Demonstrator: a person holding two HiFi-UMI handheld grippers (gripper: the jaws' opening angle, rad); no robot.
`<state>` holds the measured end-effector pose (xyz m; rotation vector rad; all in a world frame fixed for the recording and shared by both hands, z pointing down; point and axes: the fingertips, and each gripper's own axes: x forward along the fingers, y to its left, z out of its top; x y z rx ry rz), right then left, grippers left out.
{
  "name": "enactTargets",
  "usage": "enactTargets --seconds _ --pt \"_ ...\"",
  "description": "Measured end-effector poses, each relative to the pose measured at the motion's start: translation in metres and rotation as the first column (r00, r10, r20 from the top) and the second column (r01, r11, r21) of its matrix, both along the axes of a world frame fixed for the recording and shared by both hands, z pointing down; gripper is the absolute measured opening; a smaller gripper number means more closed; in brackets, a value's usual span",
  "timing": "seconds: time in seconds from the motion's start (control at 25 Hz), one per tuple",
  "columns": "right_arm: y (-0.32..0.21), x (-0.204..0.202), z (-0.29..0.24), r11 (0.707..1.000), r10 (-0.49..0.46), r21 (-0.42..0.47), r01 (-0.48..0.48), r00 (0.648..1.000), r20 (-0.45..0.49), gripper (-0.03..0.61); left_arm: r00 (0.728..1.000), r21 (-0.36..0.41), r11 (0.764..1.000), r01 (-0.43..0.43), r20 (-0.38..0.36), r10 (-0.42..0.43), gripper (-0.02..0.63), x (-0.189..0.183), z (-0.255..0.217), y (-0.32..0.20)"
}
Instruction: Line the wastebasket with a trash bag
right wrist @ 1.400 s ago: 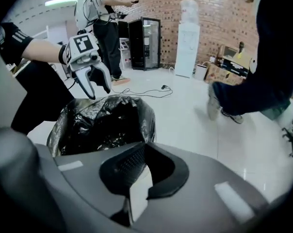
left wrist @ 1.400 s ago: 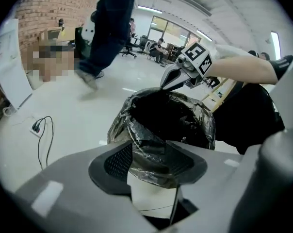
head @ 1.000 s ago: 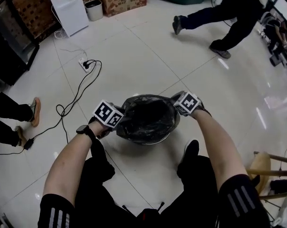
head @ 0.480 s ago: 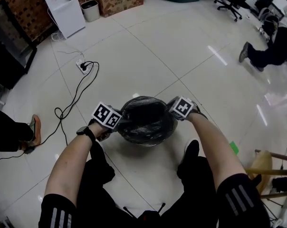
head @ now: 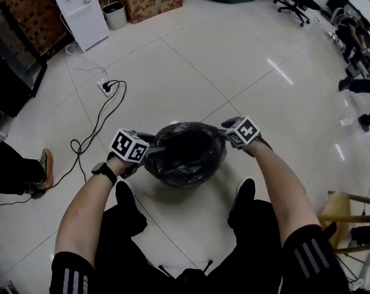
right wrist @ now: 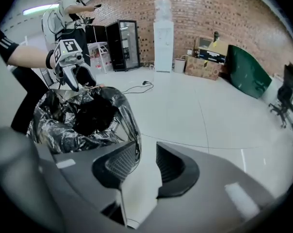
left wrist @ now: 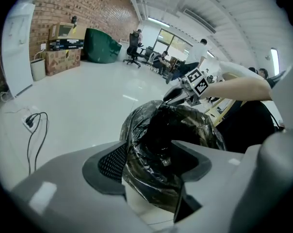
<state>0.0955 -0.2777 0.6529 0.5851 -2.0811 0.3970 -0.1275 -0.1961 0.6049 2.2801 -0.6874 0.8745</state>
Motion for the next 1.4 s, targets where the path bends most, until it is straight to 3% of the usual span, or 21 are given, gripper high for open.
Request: enactTargets --seconds 0.16,0.32,0.44,0.56,0.68,0.76,0.88,1.16,1.4 --pt "0.001 0.005 -0.039 0.997 0.031 0.068 -0.035 0.998 0.06 0.147 0.999 0.078 0.997 -0.015 0.04 0.012 0.276 -0.008 -0.028 0.009" --pt "0.018 0.007 -0.076 0.992 0.064 0.101 -0.08 0.986 0.152 0.189 0.996 0.096 0.995 -0.032 0.09 0.023 0.276 -0.01 -0.042 0.035" --pt "0.038 0.011 -0.095 0.99 0.075 0.101 -0.099 0.972 0.223 0.224 0.982 0.116 0.989 -0.09 0.177 0.068 0.276 -0.01 -0.043 0.067" --pt "0.056 0.021 -0.11 0.987 0.071 0.122 -0.102 0.97 0.232 0.236 0.959 0.142 0.981 -0.13 0.271 0.088 0.276 -0.008 -0.044 0.093" --pt "0.074 0.021 -0.121 0.98 0.188 -0.004 -0.197 0.926 0.327 0.236 0.951 0.138 0.987 -0.08 0.306 0.034 0.276 -0.013 -0.045 0.107" --pt "0.085 0.015 -0.123 0.953 0.301 -0.146 -0.264 0.868 0.396 0.253 0.954 0.119 0.992 -0.04 0.3 0.003 0.276 -0.018 -0.045 0.114" --pt "0.1 0.002 -0.124 0.911 0.398 -0.299 -0.283 0.791 0.464 0.268 0.949 0.103 0.994 -0.036 0.315 0.002 0.276 -0.022 -0.041 0.123" --pt "0.098 -0.033 -0.137 0.875 0.465 -0.404 -0.266 0.695 0.549 0.27 0.939 0.088 0.989 -0.116 0.335 0.08 0.276 -0.005 -0.023 0.13" --pt "0.086 -0.045 -0.125 0.812 0.563 -0.486 -0.324 0.653 0.506 0.272 0.933 0.11 0.981 -0.159 0.342 0.113 0.276 0.011 -0.026 0.125"
